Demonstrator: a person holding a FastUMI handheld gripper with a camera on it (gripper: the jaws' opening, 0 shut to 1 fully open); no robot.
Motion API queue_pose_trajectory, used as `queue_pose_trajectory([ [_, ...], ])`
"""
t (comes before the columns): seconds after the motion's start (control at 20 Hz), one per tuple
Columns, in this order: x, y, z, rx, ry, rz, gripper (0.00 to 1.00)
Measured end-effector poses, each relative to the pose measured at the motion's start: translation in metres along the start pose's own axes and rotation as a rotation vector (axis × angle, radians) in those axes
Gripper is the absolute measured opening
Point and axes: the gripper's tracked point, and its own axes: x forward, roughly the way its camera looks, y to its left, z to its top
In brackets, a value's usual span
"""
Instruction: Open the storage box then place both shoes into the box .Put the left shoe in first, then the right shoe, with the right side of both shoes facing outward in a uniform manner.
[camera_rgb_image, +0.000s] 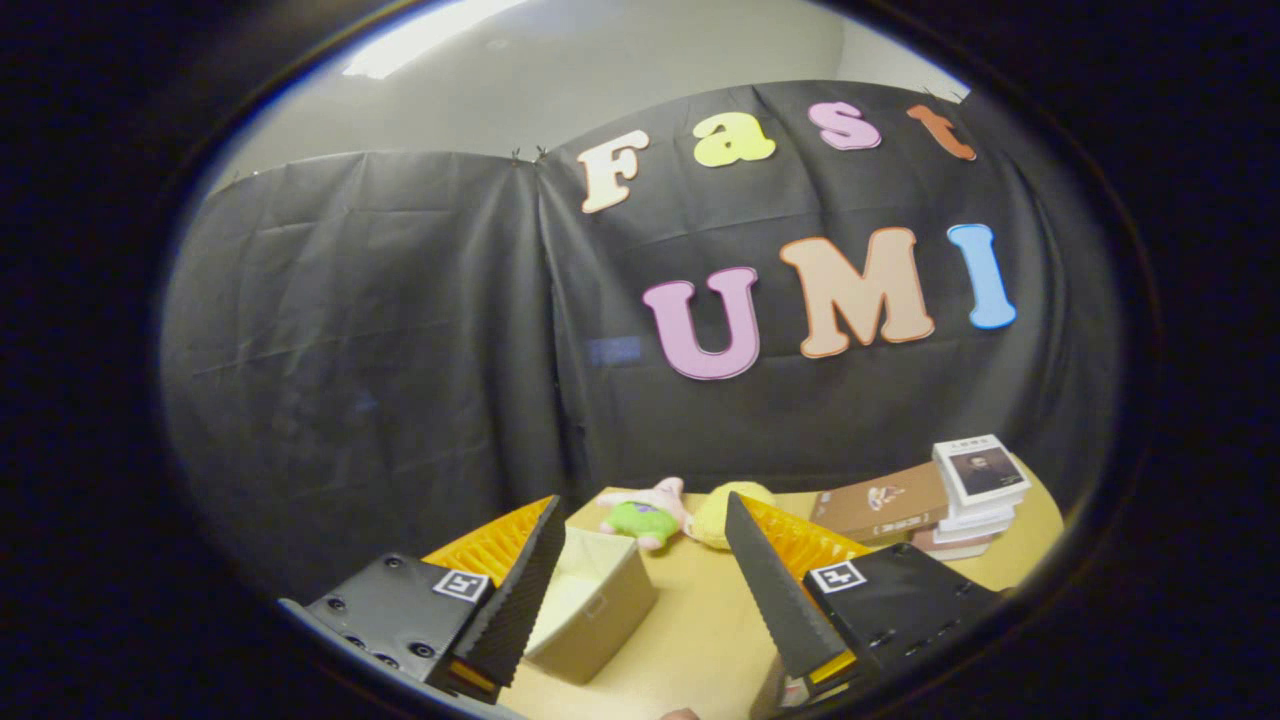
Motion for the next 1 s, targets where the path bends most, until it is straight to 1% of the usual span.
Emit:
queue_pose_trajectory([
  [0.15,-0.012,-0.045,-0.019,-0.028,0.029,-0.062,1.00],
  [0.4,-0.022,-0.104,-0.060,-0.049,0.133,-0.118,1.00],
  [0.7,-0.029,-0.150,-0.136,-0.032,0.320,-0.131,1.00],
  [0.85,-0.033,-0.165,-0.178,-0.021,0.426,-0.131,1.00],
  [1.0,-0.036,-0.176,-0.214,0.015,0.531,-0.123,1.00],
])
